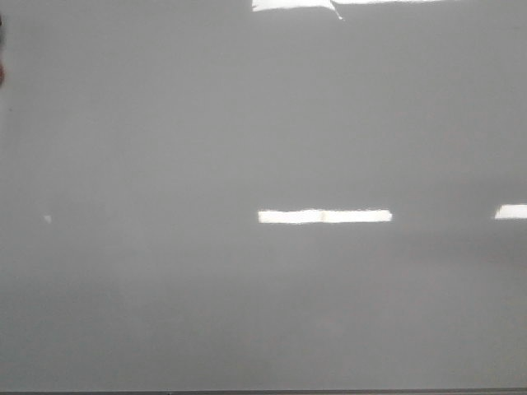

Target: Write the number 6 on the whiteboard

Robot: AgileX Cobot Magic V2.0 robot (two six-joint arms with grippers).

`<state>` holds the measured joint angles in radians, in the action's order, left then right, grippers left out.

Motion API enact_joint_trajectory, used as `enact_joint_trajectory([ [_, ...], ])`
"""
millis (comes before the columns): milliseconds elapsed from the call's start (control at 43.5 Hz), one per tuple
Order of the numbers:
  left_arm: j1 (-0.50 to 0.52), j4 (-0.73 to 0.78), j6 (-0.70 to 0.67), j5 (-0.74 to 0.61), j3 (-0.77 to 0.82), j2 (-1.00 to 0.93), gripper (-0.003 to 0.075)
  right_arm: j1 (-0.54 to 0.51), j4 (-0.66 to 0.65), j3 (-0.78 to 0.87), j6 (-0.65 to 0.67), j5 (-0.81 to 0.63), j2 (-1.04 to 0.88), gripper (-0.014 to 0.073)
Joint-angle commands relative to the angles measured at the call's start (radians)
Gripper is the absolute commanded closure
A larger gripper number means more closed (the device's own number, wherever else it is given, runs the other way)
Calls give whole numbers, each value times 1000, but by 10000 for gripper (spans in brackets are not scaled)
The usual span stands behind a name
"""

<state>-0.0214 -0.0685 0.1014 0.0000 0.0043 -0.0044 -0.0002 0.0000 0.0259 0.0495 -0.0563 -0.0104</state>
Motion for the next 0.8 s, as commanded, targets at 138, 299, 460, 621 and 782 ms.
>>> enact_joint_trajectory([
  [138,-1,-9,-1,-76,6,-15,741,0,0,-3,-2,-85,-19,715],
  [299,-1,-9,-1,-76,6,-15,741,0,0,-3,-2,-85,-19,715],
  [460,-1,-9,-1,-76,6,-15,741,0,0,-3,-2,-85,-19,715],
  [621,-1,-9,-1,-76,6,-15,741,0,0,-4,-2,-99,-19,715],
  [782,-1,-9,-1,-76,6,-15,741,0,0,-4,-2,-113,-19,715],
])
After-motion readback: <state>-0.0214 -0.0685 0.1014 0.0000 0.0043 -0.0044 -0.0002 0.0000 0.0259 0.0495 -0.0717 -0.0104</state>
